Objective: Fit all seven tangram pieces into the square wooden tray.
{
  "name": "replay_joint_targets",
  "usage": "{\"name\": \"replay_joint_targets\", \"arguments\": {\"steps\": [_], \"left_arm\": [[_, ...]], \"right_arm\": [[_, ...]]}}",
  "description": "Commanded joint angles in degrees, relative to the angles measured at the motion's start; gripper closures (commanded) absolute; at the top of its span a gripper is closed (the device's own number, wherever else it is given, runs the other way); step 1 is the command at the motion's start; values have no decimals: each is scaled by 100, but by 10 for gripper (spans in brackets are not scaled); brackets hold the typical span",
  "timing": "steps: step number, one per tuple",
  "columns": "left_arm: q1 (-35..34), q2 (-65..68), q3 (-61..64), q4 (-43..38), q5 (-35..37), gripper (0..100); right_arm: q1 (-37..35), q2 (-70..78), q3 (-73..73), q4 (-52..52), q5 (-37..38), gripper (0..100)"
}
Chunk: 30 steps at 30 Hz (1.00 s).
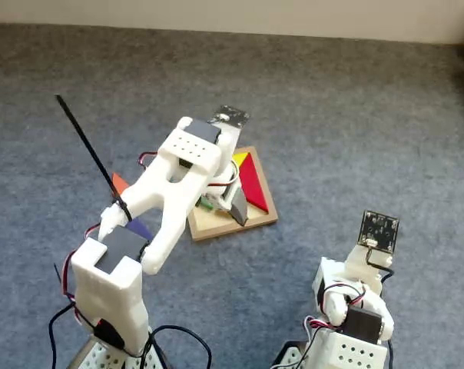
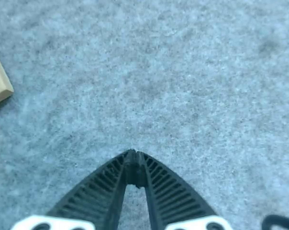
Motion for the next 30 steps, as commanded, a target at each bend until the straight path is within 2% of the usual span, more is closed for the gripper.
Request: {"name": "replay_joint_targets", "arguments": {"steps": [1,5,9,13,15,22,30], "left_arm": [[-136,-75,-13,-422,-123,653],[-365,-66,127,-835,-97,653],[-409,-66,629,-1679,-141,688],[-382,-66,1033,-2330,-1090,774],[-400,-66,1147,-2549,-1222,788],[-444,-66,1200,-2620,-1178,793],[-980,-84,1156,-2611,-1169,793]], "right_arm": [[-4,-110,796,48,53,993],[-4,-110,796,48,53,993],[-4,-101,796,48,53,993],[-4,-101,796,48,53,993],[-4,-101,796,48,53,993],[-4,-101,796,48,53,993],[-4,-101,796,48,53,993]]}}
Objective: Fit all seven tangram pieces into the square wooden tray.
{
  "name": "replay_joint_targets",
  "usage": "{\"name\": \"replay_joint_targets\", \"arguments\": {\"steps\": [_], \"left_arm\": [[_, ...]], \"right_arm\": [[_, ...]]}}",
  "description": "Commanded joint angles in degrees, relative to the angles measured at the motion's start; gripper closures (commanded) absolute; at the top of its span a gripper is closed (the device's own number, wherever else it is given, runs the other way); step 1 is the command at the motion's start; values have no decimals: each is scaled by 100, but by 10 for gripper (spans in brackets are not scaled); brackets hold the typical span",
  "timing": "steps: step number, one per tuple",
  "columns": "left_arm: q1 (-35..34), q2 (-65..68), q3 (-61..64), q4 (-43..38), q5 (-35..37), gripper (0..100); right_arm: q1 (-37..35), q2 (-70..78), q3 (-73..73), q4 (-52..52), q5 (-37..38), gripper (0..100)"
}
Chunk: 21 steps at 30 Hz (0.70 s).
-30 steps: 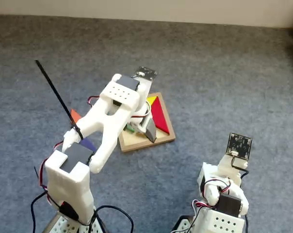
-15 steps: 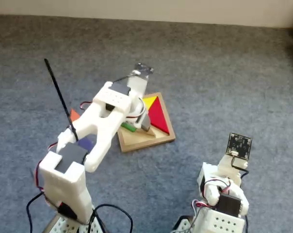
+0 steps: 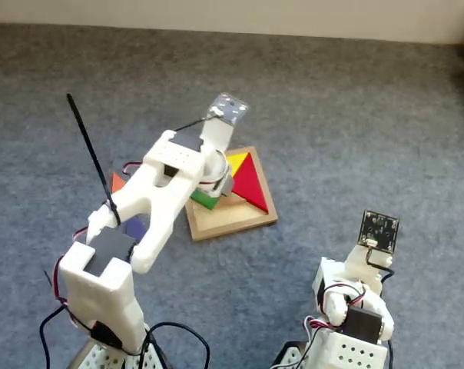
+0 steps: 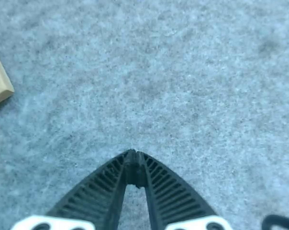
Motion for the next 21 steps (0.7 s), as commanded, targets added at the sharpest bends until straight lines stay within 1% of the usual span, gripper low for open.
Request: {"name": "replay_joint_targets", "arguments": {"steps": [1,6,8,14,18,21], "left_arm": [[-295,-48,75,-53,-105,793],[-295,-101,75,-26,-79,793],[-303,-110,-40,97,123,793],[-382,-787,-312,905,431,793],[-673,-1455,48,985,448,793],[-1068,-1886,356,985,440,790]], "right_arm": [[-4,-101,796,48,53,993],[-4,-101,796,48,53,993],[-4,-101,796,48,53,993],[-4,-101,796,48,53,993],[-4,-101,796,48,53,993],[-4,-101,796,48,53,993]]}}
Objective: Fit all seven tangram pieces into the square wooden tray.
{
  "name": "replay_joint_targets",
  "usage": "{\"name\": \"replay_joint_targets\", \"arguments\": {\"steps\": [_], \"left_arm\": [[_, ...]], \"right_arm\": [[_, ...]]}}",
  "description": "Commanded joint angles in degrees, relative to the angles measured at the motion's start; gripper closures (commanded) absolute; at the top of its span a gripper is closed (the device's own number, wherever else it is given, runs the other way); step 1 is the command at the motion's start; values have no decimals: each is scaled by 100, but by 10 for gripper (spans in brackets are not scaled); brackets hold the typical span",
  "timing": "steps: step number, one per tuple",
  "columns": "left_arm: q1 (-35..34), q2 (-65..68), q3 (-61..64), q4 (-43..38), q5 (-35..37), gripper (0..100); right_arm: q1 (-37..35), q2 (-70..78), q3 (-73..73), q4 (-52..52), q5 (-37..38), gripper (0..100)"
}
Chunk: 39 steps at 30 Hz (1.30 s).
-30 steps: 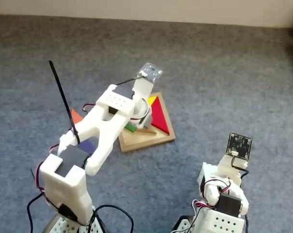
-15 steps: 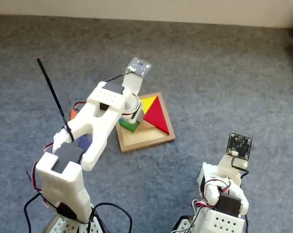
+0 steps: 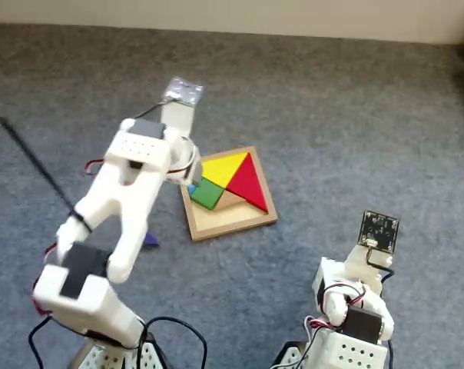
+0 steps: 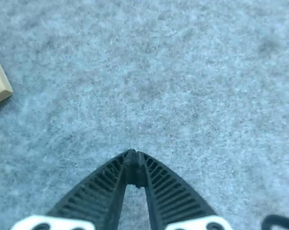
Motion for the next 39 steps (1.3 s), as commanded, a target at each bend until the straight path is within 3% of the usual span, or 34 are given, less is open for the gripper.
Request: {"name": "replay_joint_targets", "arguments": {"steps": [1,8,18,23,31,39], "left_arm": [[-523,-716,163,44,26,790],[-1648,-963,497,308,255,790],[-1930,-954,787,352,2453,789],[-1947,-945,1393,-290,2901,789],[-1947,-945,2615,-2198,2980,790],[-1965,-936,2818,-2488,2980,793]], "right_arm": [[-4,-101,796,48,53,993],[-4,-101,796,48,53,993],[-4,-101,796,48,53,993],[-4,-101,796,48,53,993],[-4,-101,796,48,53,993],[-4,-101,796,48,53,993]]}}
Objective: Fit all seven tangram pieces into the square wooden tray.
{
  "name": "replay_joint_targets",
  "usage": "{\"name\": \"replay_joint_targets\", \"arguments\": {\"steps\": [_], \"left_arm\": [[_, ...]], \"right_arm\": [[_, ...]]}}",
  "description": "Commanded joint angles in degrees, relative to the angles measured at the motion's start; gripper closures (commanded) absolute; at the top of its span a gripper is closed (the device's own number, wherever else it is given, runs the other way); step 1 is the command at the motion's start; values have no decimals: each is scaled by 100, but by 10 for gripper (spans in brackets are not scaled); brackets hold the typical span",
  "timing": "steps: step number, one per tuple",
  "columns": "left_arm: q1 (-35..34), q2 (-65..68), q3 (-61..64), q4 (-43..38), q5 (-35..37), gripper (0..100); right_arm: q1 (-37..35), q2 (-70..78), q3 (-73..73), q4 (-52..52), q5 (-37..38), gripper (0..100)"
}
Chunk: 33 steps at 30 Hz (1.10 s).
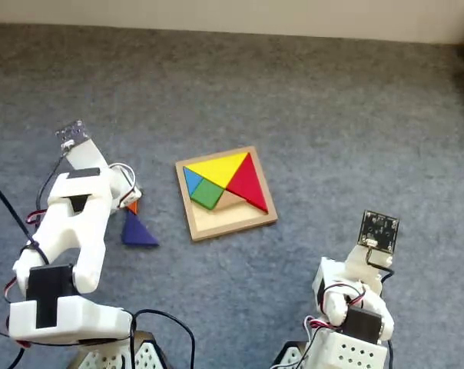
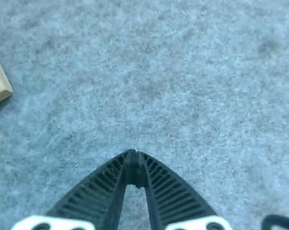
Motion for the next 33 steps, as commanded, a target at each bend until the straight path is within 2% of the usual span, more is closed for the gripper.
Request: {"name": "replay_joint_targets", "arguments": {"steps": [1,6,14,23,27,33], "left_arm": [[-66,-224,-4,-88,35,794],[-66,92,-75,-70,35,803],[-66,927,-1156,554,9,931],[-31,1077,-1798,589,-18,938],[154,1068,-1965,607,-870,949],[910,497,-1868,747,-1873,972]], "right_arm": [[-4,-101,796,48,53,993],[-4,-101,796,48,53,993],[-4,-101,796,48,53,993],[-4,-101,796,48,53,993],[-4,-101,796,48,53,993],[-4,-101,796,48,53,993]]}}
